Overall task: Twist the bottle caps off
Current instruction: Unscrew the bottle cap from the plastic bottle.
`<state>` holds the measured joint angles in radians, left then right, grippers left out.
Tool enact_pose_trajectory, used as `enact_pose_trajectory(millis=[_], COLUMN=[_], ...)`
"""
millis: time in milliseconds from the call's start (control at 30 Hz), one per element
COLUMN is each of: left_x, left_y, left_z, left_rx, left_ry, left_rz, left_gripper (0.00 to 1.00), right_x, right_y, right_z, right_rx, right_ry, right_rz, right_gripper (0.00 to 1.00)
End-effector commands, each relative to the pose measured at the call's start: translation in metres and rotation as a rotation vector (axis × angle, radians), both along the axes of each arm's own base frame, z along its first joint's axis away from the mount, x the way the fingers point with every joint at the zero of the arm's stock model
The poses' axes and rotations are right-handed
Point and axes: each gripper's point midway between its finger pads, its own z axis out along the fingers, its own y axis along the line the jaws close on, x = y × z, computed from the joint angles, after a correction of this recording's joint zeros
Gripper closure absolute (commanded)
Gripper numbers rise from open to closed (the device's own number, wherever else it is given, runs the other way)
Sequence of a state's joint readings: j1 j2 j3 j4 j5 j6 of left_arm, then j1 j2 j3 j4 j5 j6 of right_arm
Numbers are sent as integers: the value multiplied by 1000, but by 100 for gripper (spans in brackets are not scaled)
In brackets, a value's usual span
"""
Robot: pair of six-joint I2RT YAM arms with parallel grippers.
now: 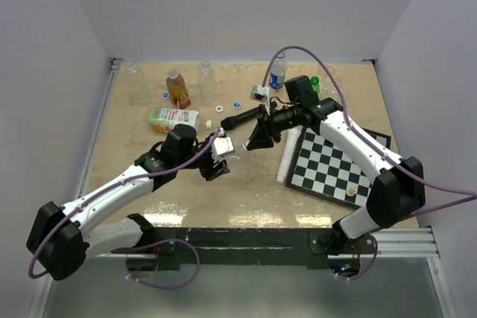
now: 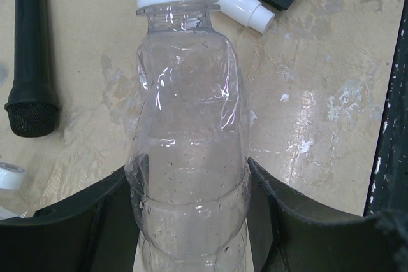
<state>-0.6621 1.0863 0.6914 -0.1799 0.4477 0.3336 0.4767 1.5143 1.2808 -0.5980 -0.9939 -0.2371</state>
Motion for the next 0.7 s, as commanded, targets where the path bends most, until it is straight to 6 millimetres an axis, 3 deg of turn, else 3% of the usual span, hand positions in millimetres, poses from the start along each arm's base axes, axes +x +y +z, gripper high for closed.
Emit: enact_pose_trajectory(millis=[0, 267, 433, 467, 533, 633, 667], left_x=[4, 4, 3, 3, 3, 3, 3], left_y=[-1, -1, -1, -1, -1, -1, -1], left_z=[11, 10, 9, 9, 8, 9, 9], left_rx=[-23, -23, -22, -21, -19, -21, -21], left_ry=[-30, -28, -22, -23, -23, -25, -25], left_rz=[5, 6, 2, 2, 4, 4, 4], left_gripper=[89, 89, 89, 89, 89, 89, 89], right_x=[-4, -6, -6, -7, -11, -13, -10], right_y=[-4, -10, -13, -14, -20, -30, -28], right_z=[16, 8, 10, 8, -1, -25, -24], right_rx=[20, -47, -36, -21, -14, -19, -11], right_ry=[-71, -294, -615, -747, -931, -1191, -1255], right_rz=[15, 168, 387, 492, 668, 934, 964], right_gripper=[75, 80, 85, 92, 100, 100, 100])
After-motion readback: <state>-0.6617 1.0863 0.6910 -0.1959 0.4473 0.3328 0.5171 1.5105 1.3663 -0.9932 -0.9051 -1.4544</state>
